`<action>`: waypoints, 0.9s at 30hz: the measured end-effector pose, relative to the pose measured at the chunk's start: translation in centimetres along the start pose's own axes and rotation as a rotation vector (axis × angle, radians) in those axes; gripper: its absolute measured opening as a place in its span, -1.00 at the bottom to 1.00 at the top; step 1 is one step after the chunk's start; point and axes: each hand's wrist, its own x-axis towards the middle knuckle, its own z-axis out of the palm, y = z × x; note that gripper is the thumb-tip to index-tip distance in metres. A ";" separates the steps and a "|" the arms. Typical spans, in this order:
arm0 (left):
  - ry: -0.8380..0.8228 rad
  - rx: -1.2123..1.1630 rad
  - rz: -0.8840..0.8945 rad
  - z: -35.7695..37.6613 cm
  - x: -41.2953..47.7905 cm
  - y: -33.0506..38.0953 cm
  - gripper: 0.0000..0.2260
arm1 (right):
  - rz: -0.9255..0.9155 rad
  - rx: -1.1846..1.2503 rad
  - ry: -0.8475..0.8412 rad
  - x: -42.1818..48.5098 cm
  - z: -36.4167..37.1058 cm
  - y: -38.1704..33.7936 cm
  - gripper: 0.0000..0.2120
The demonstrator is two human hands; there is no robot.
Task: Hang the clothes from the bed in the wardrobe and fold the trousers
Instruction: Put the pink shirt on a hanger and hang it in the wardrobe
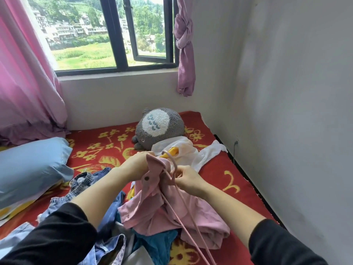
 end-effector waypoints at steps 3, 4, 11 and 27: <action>0.010 -0.027 0.059 -0.4 -0.2 0.5 -0.93 | -0.103 -0.169 0.197 0.5 1.0 -0.9 -0.65; -0.007 -0.035 0.057 -0.7 -0.5 0.8 -0.92 | -0.132 -0.195 0.240 0.6 1.3 -0.9 -0.61; 0.008 -0.118 0.070 -1.1 -2.0 0.1 -0.91 | -0.245 -0.022 0.228 1.3 2.3 -0.6 -0.72; 0.192 -0.340 0.030 -0.4 -2.1 -2.0 -0.72 | 0.007 0.047 0.041 1.6 -1.1 -2.3 -0.85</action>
